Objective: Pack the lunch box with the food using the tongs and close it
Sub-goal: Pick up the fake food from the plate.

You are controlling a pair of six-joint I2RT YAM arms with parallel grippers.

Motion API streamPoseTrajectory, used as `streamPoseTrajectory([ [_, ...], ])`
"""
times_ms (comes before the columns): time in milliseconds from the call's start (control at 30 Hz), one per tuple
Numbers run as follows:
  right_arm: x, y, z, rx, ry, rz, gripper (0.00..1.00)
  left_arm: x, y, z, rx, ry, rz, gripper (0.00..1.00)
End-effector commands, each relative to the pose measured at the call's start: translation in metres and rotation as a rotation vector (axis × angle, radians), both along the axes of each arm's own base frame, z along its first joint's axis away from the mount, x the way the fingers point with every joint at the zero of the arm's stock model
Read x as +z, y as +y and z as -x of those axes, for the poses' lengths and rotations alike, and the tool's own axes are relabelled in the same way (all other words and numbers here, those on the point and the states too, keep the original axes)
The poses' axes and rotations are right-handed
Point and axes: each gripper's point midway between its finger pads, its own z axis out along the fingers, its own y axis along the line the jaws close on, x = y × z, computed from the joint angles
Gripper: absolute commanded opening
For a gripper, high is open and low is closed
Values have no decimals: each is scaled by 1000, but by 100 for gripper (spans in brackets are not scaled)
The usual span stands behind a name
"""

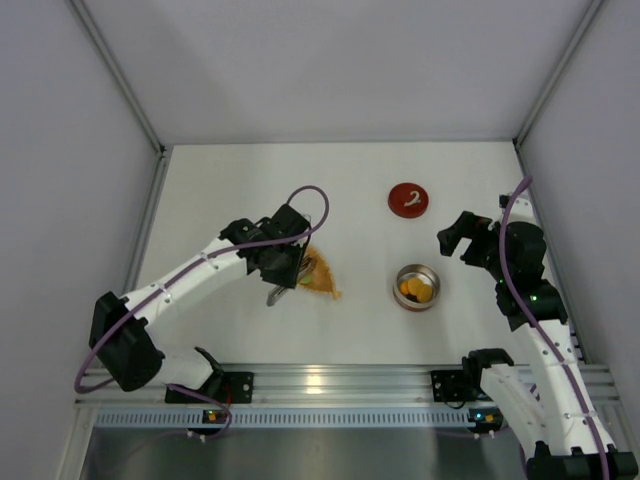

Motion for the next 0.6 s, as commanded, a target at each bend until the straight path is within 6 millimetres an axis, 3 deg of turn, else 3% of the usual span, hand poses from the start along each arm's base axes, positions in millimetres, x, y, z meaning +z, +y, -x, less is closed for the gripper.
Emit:
streamPoseTrajectory([
  [0, 14, 6, -2, 28, -41, -2, 99, 37, -7, -11, 0, -96, 80, 32],
  [333, 15, 6, -2, 29, -43, -5, 99, 68, -12, -12, -16, -137, 132, 29],
  [433, 14, 6, -2, 28, -38, -8, 100, 79, -20, -12, -34, -162, 154, 30],
  [533, 15, 7, -2, 29, -43, -10, 99, 86, -40, -11, -65, -182, 156, 30],
  [567, 15, 7, -2, 28, -44, -11, 100, 95, -54, -6, -102, -202, 171, 30],
])
